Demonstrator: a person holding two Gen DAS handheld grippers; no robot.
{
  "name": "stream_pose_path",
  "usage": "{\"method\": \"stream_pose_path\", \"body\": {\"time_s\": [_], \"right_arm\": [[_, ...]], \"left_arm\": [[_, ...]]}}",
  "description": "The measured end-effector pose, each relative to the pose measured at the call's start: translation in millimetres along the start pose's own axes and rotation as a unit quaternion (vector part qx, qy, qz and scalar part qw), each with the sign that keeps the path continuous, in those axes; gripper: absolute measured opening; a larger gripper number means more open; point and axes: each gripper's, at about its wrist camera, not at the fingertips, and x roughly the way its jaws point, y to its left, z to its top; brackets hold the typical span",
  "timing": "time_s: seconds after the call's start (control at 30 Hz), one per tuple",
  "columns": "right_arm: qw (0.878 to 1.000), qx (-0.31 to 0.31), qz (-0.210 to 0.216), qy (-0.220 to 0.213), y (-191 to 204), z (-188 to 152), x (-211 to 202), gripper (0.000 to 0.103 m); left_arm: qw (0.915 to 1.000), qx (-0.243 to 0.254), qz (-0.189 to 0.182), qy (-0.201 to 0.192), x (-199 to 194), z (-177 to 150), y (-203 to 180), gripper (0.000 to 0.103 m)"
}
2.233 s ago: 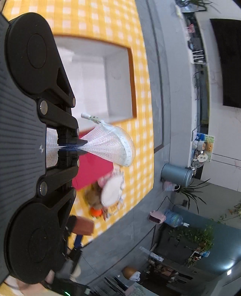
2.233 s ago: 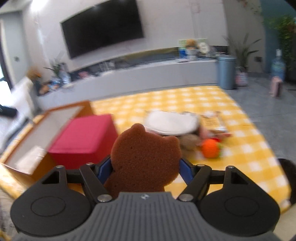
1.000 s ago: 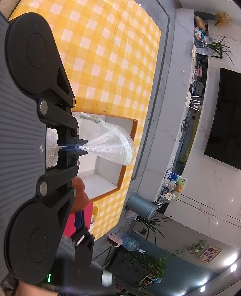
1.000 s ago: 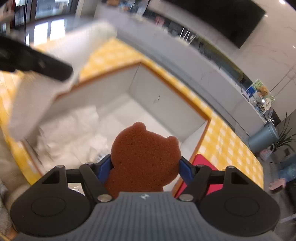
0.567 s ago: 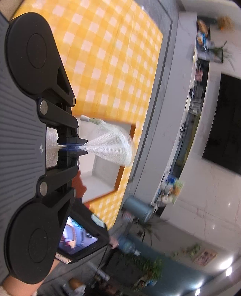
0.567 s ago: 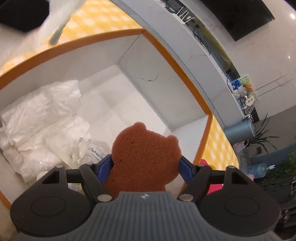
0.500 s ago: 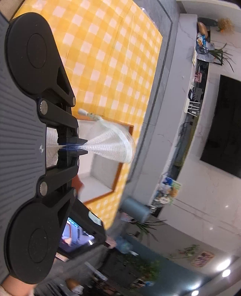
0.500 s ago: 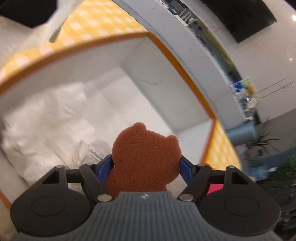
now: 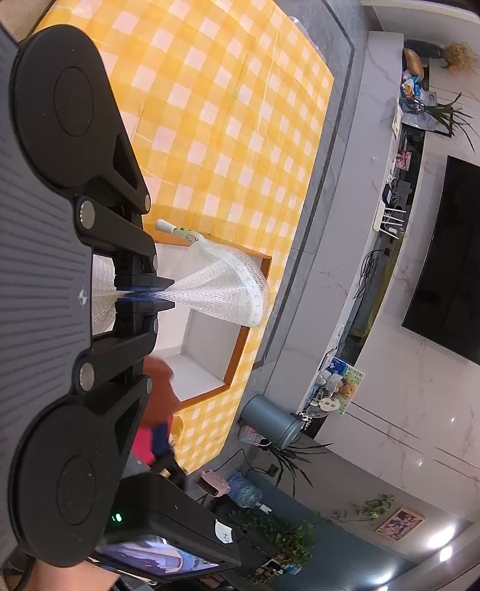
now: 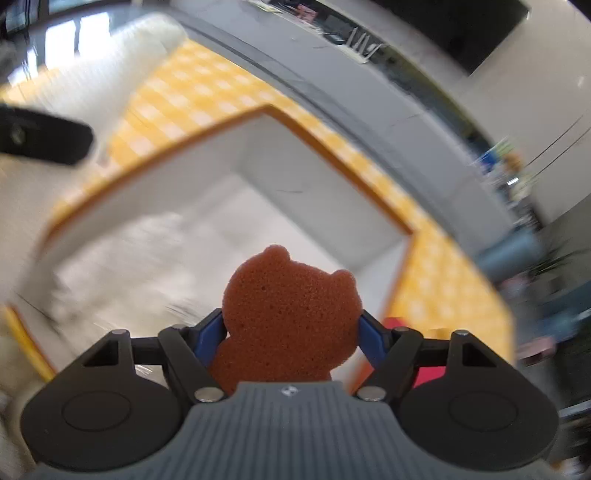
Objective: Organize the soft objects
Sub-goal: 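Lower the brown sponge into the white bin and open the right gripper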
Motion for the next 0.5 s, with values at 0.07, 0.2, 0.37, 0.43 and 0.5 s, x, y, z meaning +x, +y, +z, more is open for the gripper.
{"method": "stream_pose_path", "body": {"time_s": [0.07, 0.2, 0.37, 0.43, 0.5], "right_arm": [[1.000, 0.001, 0.001, 0.009, -3.0, 3.0, 8.2, 0.073], [0.998, -0.042, -0.031, 0.045, 21.0, 4.2, 34.8, 0.073], [0.992, 0.017, 0.027, 0.121, 21.4, -6.7, 70.6, 0.074], [0.993, 0.027, 0.035, 0.112, 15.7, -8.6, 66.2, 0.076], [0.992, 0.044, 0.037, 0.111, 10.0, -6.7, 60.2, 0.086]], "left_arm": [[1.0000, 0.003, -0.001, 0.000, -0.3, -0.5, -1.2, 0.003], [1.0000, 0.005, -0.002, 0.000, -0.7, -0.3, -1.7, 0.003], [1.0000, -0.003, 0.001, 0.003, 0.2, -0.5, 2.3, 0.003], [1.0000, -0.003, 0.002, 0.006, 1.6, -0.9, 2.8, 0.003], [1.0000, -0.001, 0.002, 0.009, 2.7, -1.7, 1.4, 0.003]]}}
